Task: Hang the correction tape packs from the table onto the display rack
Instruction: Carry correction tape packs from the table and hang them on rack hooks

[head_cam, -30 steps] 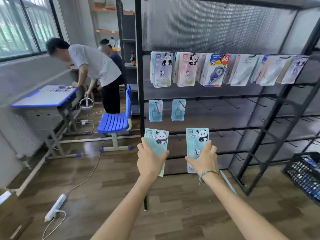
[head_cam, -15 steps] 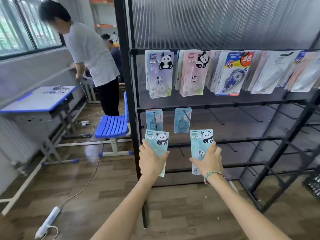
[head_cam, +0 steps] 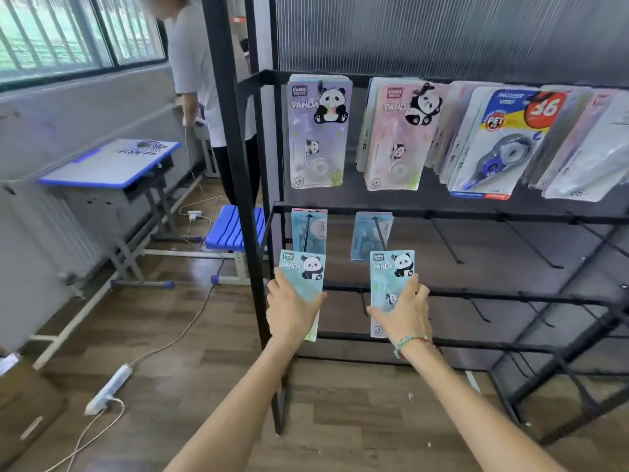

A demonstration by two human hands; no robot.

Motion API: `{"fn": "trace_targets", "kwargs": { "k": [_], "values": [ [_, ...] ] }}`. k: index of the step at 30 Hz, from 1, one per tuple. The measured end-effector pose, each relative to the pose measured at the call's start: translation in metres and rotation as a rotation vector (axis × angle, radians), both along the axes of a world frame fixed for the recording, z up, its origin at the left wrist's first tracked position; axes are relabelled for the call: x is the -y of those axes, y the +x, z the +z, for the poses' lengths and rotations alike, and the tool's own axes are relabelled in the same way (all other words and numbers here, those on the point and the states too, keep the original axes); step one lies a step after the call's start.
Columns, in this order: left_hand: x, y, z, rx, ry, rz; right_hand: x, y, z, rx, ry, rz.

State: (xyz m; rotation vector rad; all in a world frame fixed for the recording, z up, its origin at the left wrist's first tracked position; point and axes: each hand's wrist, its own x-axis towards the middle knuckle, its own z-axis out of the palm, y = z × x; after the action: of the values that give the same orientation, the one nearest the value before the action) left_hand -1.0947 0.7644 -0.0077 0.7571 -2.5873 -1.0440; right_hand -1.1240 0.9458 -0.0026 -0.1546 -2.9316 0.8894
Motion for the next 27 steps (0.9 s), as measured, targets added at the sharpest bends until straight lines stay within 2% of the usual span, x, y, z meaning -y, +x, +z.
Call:
{"fn": "trace_targets", "kwargs": {
  "k": [11,27],
  "values": [
    [-0.001,-0.017,-0.007,0.001,0.015,0.015,-0.006,-0.004,-0.010,-0.057,0.035,0.049],
    [0.007,-0.047,-0.017,-0.064,0.056,-0.012,-0.003,-0.006,-0.026,-0.093,0.058,0.008]
  ]
}}
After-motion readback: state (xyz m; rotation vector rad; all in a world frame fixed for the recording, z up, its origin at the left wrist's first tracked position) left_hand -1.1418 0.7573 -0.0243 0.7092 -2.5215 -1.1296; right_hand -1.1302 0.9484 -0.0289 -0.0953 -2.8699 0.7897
